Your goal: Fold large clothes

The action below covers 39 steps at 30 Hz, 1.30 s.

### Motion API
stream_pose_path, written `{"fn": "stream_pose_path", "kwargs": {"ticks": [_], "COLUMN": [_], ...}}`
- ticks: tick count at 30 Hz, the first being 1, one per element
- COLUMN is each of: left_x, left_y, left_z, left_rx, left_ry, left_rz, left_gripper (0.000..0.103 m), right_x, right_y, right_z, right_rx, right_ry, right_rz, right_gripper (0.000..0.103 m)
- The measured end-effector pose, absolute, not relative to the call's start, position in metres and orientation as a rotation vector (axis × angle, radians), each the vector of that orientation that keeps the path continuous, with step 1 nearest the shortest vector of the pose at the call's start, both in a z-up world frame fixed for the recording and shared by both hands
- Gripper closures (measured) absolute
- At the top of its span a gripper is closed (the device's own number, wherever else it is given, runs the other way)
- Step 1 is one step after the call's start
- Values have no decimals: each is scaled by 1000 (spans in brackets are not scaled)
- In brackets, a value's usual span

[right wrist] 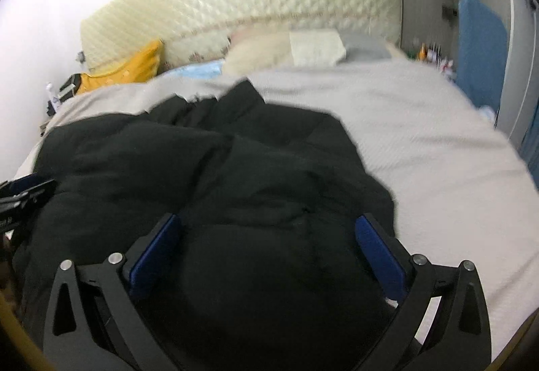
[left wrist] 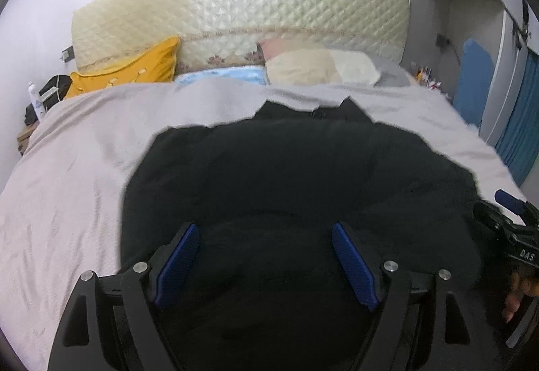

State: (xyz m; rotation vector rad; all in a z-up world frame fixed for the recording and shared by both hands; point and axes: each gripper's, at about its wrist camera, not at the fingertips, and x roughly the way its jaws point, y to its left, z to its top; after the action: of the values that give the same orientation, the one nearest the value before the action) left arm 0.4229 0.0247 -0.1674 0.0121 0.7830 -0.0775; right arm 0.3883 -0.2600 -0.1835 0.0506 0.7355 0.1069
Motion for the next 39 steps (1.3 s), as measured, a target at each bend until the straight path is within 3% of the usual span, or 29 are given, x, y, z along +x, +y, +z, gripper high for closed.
{"fn": "stream_pose_path", "kwargs": {"ticks": [3, 6, 20, 28, 39], "left_x": [391, 354, 174, 127, 150], "left_y": [29, 30, 39, 54, 98], "left_z": [-140, -112, -47, -65, -131], "left_rx": [7, 1, 21, -19, -149], "left_ry": [745, 713, 641, 681, 846], "left_rz": [-88, -122, -180, -209, -145], "left_gripper": [22, 14, 13, 13, 13], "right_x": [354, 316, 163, 104, 109], "right_y": [-260, -257, -243, -247, -266], "right_z": [-153, -126, -77, -78, -112], "right_rx": [55, 44, 24, 16, 59], "right_ry": [686, 648, 627, 634, 758], "right_rz": [124, 147, 220, 248, 208], "right_gripper": [0, 0, 0, 0, 0]}}
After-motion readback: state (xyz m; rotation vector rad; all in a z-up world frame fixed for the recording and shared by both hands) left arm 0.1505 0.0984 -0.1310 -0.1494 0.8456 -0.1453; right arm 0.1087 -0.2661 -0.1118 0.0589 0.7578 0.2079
